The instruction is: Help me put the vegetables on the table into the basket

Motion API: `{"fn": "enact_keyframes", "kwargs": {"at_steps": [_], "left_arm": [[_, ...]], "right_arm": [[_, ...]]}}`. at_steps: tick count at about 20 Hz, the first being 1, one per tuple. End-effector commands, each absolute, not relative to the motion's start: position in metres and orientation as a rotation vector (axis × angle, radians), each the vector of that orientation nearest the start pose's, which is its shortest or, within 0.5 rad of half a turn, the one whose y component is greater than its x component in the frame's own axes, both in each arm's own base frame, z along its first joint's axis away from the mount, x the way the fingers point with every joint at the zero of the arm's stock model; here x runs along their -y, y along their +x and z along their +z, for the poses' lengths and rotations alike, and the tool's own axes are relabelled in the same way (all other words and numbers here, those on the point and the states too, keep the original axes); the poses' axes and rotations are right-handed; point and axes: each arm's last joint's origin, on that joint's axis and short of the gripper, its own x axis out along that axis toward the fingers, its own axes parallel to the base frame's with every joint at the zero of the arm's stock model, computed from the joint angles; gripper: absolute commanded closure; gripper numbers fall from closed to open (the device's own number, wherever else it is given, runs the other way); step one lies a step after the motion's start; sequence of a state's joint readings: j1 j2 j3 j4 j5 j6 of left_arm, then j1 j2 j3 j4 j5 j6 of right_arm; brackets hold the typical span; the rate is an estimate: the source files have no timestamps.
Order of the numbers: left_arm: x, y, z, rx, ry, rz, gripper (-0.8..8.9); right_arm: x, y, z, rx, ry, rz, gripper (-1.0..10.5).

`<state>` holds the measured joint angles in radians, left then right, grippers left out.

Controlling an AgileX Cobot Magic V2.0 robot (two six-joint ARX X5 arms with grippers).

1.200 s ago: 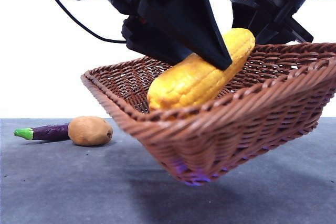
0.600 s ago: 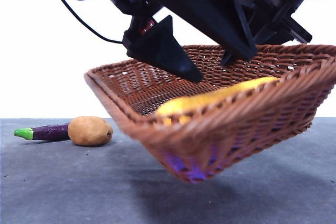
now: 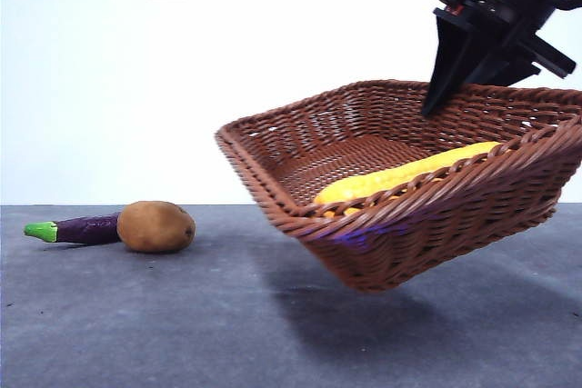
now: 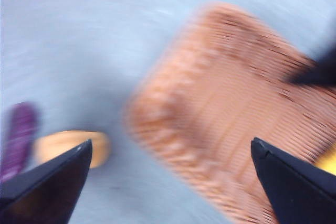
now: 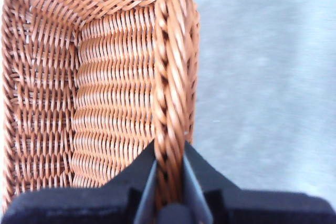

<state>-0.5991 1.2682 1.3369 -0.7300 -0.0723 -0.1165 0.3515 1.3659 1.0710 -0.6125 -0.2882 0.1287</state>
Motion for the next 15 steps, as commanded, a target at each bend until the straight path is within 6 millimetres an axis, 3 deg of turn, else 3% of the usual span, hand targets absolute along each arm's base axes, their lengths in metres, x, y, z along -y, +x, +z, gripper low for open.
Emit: {"fn": "enact_keyframes", "kwargs": {"at_steps": [1, 4, 15], "left_arm": [[0.12, 0.233, 0.369, -0.699, -0.058, -0.312, 3.11], [0.103, 0.263, 0.351, -0.782, -0.211, -0.206, 3.14], [0.116, 0.348, 0.248, -1.093, -0.42, 0.037, 3.1]], "right_arm": [[-0.096, 0.26, 0.273, -0.939, 0.087, 0.535, 9.6], [-0.09, 0.263, 0.274, -0.926, 0.078, 0.54, 9.6], [-0.09, 0.26, 0.272, -0.941, 0.04, 0.582, 9.6]]}}
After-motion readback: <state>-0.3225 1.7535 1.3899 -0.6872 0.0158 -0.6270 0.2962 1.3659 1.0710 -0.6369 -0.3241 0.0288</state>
